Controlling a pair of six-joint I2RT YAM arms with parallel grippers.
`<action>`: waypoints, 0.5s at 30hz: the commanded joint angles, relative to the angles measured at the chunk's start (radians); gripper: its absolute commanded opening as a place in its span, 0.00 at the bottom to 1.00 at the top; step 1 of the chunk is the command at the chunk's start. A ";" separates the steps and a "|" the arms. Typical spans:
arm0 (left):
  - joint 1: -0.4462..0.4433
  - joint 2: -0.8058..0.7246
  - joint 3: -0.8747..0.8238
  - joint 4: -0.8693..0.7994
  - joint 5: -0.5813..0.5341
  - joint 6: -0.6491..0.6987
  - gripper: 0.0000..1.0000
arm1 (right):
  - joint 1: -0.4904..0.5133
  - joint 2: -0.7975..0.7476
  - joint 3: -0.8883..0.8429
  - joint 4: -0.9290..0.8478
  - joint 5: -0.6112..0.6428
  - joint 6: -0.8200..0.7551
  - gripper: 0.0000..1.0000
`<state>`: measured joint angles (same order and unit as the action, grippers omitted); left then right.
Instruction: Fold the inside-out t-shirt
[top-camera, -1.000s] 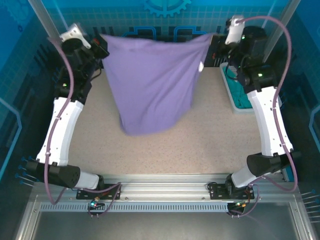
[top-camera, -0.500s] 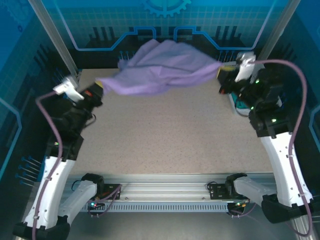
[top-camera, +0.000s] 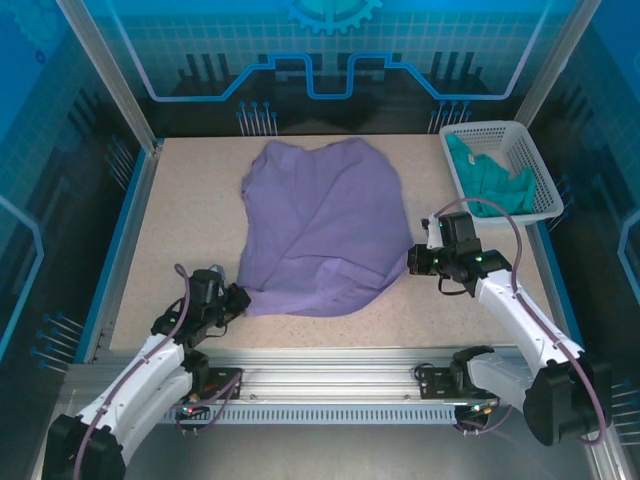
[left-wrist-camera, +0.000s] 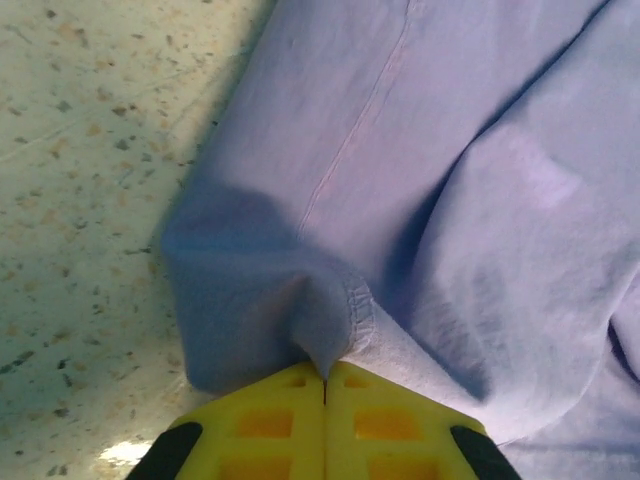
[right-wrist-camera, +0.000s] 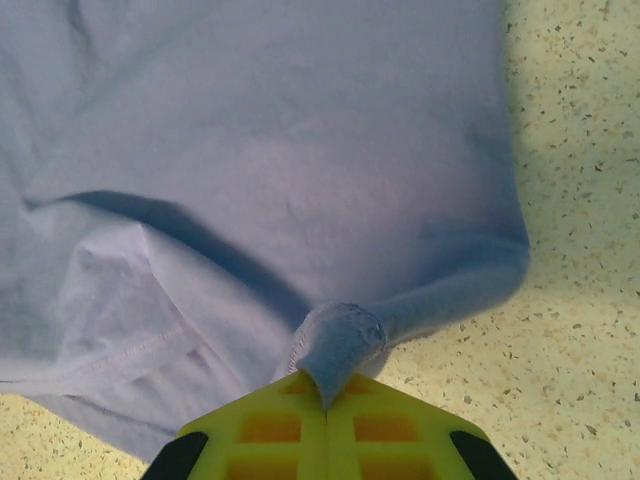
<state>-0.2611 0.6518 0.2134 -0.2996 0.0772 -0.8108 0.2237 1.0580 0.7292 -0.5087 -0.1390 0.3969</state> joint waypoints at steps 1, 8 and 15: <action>-0.019 0.006 0.018 0.012 0.023 0.044 0.27 | 0.011 -0.005 0.016 0.010 -0.010 -0.023 0.00; -0.194 -0.049 0.142 0.010 -0.206 0.197 0.69 | 0.012 -0.080 0.096 -0.062 -0.059 -0.108 0.00; -0.458 0.290 0.286 0.341 -0.233 0.504 0.73 | 0.011 -0.150 0.126 -0.084 -0.164 -0.122 0.00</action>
<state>-0.6422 0.8234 0.4442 -0.1265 -0.1200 -0.4950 0.2241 0.9325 0.8284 -0.5571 -0.2276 0.3054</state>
